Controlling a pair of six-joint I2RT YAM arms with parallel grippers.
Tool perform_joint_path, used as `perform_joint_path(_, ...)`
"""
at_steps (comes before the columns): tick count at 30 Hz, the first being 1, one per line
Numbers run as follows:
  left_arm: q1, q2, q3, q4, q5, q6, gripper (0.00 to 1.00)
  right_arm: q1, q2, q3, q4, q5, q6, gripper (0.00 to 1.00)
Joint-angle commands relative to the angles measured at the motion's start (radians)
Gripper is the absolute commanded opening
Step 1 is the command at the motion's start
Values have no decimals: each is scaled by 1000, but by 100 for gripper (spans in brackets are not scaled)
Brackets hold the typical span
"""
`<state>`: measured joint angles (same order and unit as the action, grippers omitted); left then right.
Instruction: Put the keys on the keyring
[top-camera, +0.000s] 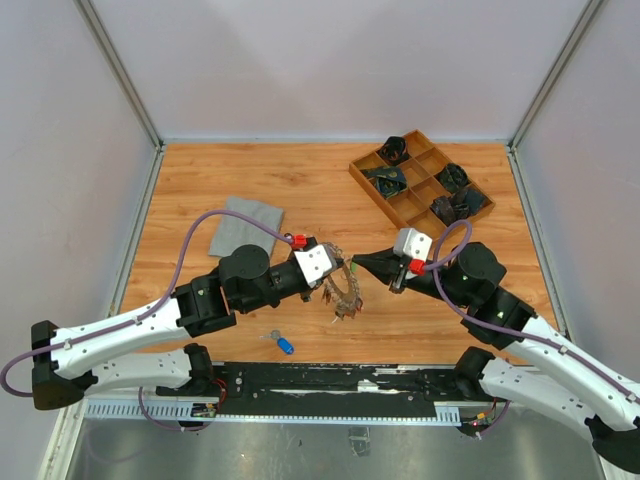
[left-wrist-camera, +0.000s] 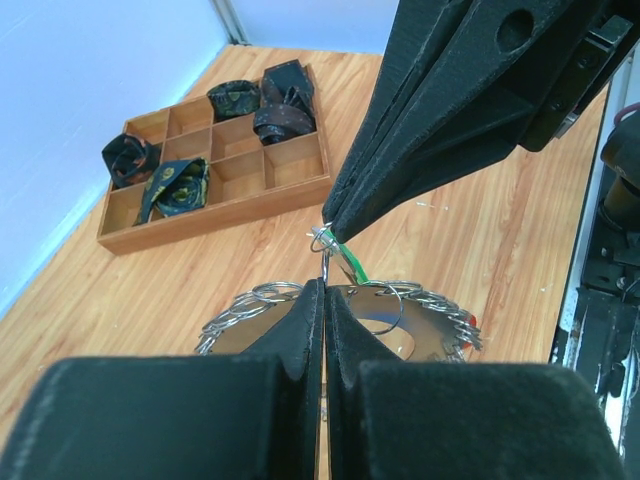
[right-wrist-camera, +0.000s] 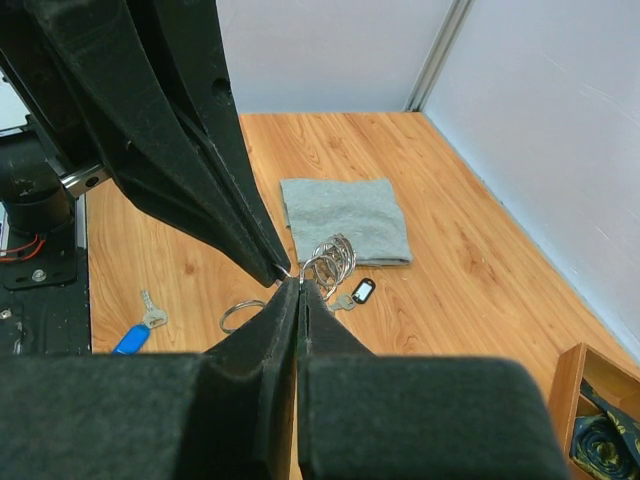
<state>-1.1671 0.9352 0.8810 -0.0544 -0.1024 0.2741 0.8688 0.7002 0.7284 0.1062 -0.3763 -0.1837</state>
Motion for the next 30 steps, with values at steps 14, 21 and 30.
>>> perform_joint_path(14,0,13,44,84,-29,-21,1,-4,-47,7,32,-45,29,1)
perform_joint_path(21,1,8,45,84,-29,-24,1,-4,-43,15,-6,-35,23,1)
perform_joint_path(30,1,7,44,84,-29,-24,0,-3,-12,25,-14,-19,28,1)
